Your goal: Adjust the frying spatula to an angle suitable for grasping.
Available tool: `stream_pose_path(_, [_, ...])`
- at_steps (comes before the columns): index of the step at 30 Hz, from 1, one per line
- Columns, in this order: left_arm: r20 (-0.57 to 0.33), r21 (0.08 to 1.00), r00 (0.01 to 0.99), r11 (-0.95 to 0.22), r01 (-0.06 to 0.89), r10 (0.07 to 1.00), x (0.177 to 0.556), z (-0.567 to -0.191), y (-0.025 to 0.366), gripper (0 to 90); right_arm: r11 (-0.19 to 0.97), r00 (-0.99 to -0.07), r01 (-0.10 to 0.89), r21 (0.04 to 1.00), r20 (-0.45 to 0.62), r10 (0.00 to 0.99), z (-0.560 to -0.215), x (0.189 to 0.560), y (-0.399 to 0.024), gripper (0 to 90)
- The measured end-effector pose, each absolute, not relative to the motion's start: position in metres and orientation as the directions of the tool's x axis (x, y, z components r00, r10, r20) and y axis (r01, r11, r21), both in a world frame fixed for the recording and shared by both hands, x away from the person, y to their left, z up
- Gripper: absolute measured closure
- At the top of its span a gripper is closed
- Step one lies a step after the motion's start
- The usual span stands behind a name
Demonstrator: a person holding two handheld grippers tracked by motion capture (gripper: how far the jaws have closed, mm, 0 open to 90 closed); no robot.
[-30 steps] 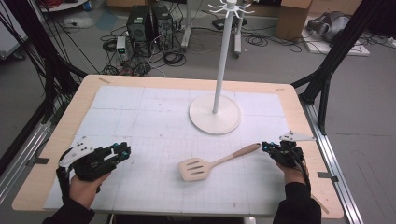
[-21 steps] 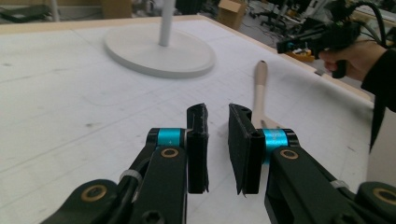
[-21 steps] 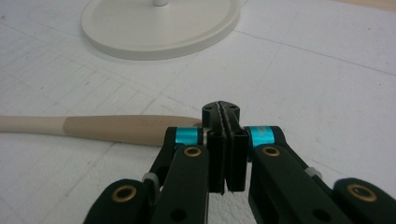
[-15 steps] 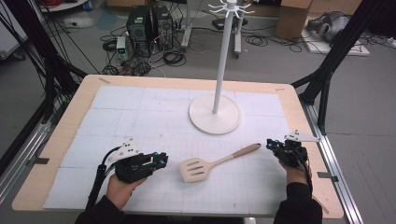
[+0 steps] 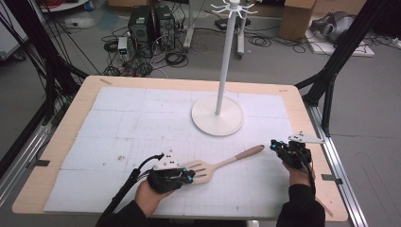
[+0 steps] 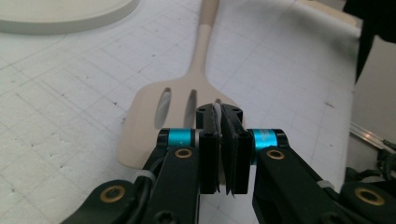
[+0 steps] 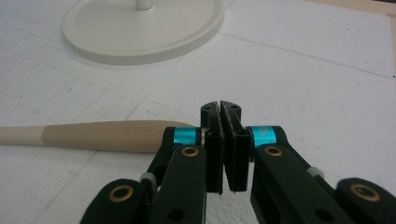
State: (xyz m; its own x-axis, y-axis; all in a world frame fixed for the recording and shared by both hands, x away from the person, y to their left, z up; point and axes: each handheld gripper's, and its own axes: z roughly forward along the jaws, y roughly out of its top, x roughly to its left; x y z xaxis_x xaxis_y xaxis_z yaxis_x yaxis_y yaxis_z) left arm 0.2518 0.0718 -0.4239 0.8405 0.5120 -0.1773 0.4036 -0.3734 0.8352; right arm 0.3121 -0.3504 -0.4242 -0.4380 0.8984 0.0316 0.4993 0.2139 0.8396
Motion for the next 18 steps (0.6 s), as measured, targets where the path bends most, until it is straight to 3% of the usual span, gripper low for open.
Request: stream_pose_path(18, [-0.198, 0.824, 0.795, -0.341, 0.452, 0.573, 0.265, -0.427, 0.074, 84.9, 0.26, -0.421, 0.559, 0.788, -0.001, 0.907, -0.43, 0.3, -0.356, 88.0])
